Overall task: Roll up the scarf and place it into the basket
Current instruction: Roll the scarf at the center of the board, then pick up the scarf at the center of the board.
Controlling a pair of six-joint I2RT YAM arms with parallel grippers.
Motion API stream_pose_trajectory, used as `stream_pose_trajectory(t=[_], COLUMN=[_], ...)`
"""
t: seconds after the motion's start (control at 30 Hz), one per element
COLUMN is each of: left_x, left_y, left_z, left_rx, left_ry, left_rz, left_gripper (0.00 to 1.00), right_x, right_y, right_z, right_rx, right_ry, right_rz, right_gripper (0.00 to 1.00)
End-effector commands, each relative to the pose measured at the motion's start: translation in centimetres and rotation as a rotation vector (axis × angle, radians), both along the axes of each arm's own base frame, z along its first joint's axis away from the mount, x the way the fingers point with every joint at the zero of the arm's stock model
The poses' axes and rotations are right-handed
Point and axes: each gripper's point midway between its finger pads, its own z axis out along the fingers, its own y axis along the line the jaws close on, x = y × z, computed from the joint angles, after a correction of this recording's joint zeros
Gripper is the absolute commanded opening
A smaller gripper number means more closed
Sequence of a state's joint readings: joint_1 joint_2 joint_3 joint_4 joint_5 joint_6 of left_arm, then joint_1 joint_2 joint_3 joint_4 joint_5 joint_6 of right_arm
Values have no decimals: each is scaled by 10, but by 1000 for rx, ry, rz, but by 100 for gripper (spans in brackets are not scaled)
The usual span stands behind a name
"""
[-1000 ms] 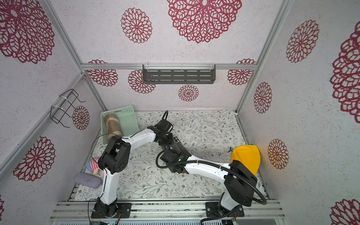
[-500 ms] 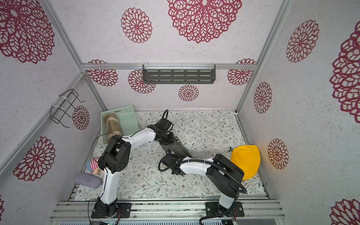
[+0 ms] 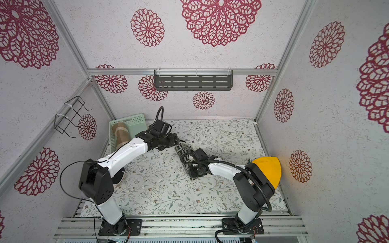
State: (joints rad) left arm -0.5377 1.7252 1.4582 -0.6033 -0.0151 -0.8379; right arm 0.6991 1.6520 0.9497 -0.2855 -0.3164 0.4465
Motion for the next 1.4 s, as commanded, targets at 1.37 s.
stream_pose_trajectory(t=[1.37], left_x=[-4], left_y=[-70], left_z=[-199], left_rx=[18], left_ry=[347], left_rz=[-54], left_gripper=[58], right_x=[-3], right_y=[-13], right_z=[-14], right_rx=[460], right_ry=[462], right_rz=[-233], right_gripper=[13])
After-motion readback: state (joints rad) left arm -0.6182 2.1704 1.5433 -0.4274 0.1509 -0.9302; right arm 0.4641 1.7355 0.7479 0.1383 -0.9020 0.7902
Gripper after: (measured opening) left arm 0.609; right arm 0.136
